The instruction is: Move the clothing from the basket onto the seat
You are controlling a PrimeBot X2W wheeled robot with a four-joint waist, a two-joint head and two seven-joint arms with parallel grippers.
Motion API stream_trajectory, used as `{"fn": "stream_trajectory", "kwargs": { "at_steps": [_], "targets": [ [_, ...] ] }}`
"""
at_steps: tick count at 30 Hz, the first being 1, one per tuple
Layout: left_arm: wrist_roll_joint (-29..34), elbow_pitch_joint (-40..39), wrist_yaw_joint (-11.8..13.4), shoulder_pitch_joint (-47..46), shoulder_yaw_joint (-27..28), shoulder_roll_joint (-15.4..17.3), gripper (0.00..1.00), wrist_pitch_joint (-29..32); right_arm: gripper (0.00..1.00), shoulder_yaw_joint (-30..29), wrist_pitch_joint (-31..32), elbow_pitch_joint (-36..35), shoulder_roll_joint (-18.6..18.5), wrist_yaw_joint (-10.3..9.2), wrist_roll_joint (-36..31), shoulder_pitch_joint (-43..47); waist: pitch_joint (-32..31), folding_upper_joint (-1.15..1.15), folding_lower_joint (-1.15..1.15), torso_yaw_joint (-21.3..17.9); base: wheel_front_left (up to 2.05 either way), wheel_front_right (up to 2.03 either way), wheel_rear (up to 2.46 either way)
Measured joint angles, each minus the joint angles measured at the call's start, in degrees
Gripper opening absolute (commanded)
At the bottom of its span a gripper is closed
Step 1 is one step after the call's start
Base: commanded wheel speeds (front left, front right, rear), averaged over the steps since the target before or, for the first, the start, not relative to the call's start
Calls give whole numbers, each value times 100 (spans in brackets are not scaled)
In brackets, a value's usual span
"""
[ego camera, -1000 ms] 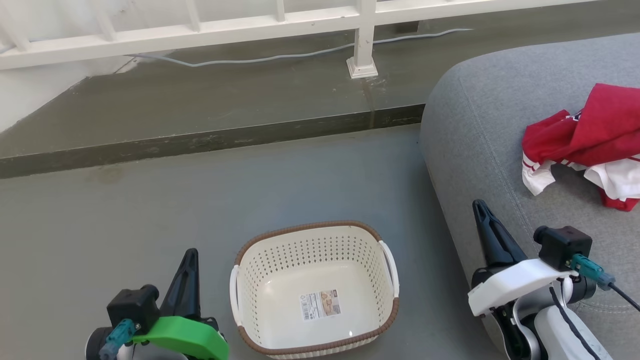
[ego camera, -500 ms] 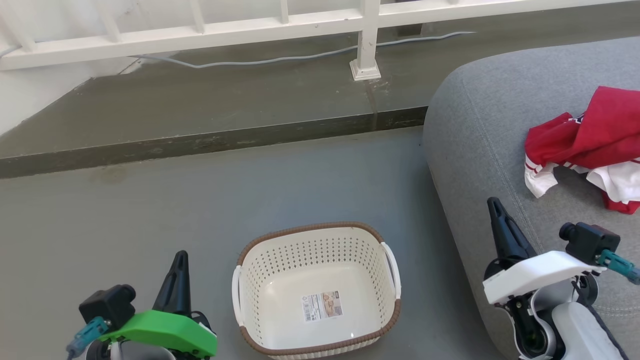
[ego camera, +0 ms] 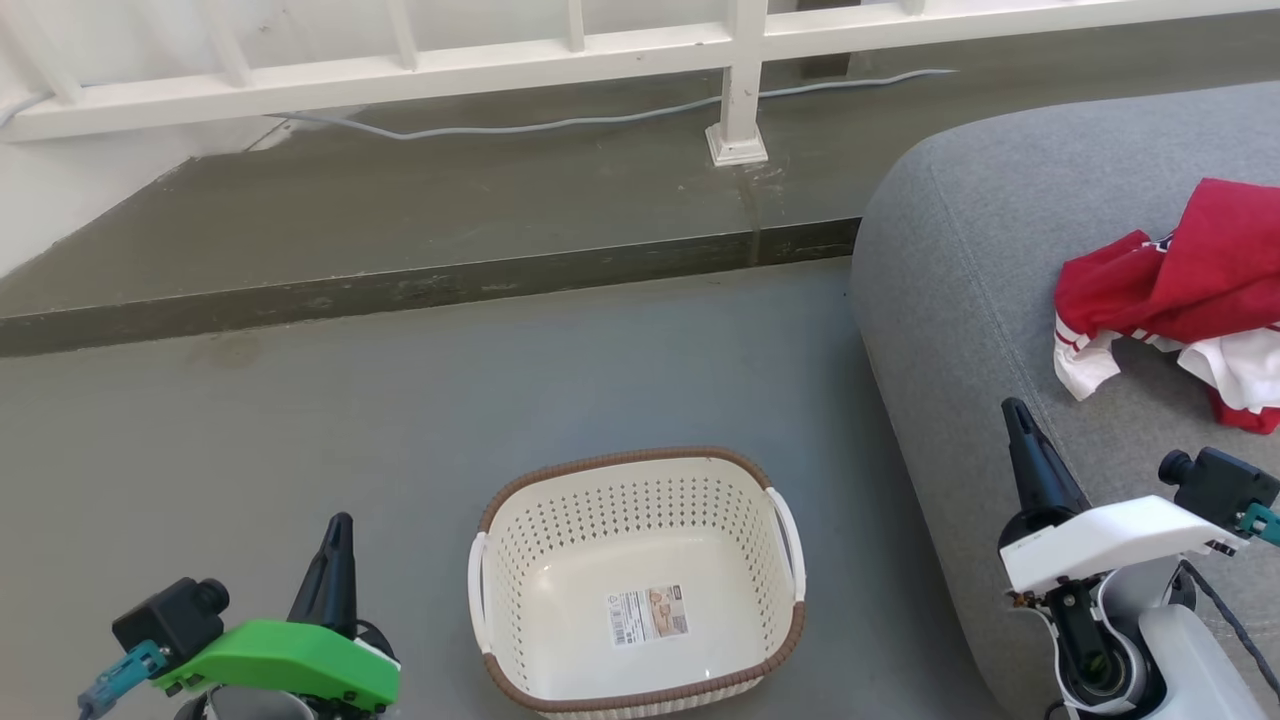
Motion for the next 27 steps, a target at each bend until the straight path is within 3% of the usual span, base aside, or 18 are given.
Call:
{"fn": "stream_trajectory", "kwargs": {
  "at_steps": [27],
  "targets": [
    [-1915,359,-357,-151,400,47,0,315,0,-513,345,279,47,225,2014,-31,-68,0,0,80,0,0,0]
  ]
}}
